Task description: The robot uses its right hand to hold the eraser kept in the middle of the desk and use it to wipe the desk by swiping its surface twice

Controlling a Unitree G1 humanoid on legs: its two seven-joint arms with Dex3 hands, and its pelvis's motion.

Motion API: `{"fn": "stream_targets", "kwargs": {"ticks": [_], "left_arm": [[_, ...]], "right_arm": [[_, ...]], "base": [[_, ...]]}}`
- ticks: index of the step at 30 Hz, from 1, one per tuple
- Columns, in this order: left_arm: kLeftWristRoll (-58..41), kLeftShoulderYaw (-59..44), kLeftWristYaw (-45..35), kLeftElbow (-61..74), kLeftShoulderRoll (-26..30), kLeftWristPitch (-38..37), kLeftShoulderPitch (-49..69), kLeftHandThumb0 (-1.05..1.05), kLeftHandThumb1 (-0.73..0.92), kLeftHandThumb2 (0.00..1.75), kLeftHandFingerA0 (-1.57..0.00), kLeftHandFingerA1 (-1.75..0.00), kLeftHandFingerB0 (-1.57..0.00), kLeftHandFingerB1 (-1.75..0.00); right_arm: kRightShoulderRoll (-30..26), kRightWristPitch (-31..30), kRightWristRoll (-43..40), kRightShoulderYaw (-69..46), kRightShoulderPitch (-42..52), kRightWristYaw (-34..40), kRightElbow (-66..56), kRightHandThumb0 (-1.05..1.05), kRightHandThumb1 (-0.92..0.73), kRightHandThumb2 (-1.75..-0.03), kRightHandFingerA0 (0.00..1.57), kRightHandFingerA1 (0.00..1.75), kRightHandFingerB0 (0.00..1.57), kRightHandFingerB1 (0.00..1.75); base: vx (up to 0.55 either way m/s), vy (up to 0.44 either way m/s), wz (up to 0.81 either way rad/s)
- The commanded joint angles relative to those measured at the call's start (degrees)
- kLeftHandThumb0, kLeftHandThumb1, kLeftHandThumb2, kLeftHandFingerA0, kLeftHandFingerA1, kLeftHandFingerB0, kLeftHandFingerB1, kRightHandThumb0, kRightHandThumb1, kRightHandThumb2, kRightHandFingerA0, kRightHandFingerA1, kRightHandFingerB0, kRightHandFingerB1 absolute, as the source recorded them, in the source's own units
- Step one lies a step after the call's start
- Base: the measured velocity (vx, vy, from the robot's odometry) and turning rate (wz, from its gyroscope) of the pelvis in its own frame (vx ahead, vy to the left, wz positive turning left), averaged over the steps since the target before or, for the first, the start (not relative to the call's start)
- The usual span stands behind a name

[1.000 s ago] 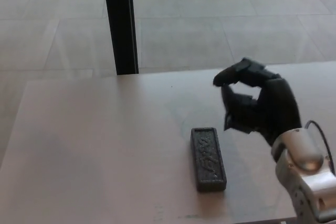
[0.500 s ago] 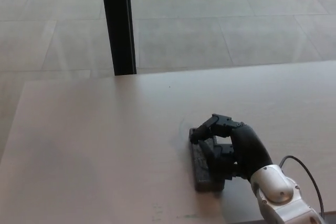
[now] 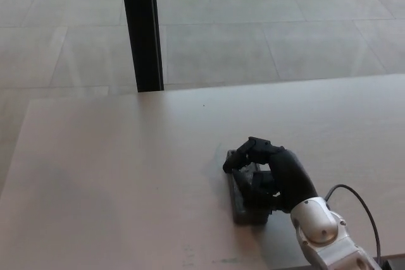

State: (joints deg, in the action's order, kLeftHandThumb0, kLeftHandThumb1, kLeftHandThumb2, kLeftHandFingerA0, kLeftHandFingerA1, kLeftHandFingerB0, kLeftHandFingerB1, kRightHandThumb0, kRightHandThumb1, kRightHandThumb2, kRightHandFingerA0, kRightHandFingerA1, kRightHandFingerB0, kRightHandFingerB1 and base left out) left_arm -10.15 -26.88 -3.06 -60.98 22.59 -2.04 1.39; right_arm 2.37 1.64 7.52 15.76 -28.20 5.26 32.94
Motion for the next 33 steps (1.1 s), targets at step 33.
{"fn": "stream_targets", "kwargs": {"ticks": [33], "left_arm": [[-0.39, 1.02, 0.79, -0.14, 1.26, 0.51, -1.63, -0.45, 0.57, 0.99, -0.78, -0.82, -0.56, -0.69]], "right_arm": [[-10.34, 6.18, 13.40, 6.08, 2.24, 0.89, 15.07, -0.37, -0.63, -1.01, 0.91, 1.75, 0.77, 1.49]], "base": [[0.00, 0.000, 0.00]]}}
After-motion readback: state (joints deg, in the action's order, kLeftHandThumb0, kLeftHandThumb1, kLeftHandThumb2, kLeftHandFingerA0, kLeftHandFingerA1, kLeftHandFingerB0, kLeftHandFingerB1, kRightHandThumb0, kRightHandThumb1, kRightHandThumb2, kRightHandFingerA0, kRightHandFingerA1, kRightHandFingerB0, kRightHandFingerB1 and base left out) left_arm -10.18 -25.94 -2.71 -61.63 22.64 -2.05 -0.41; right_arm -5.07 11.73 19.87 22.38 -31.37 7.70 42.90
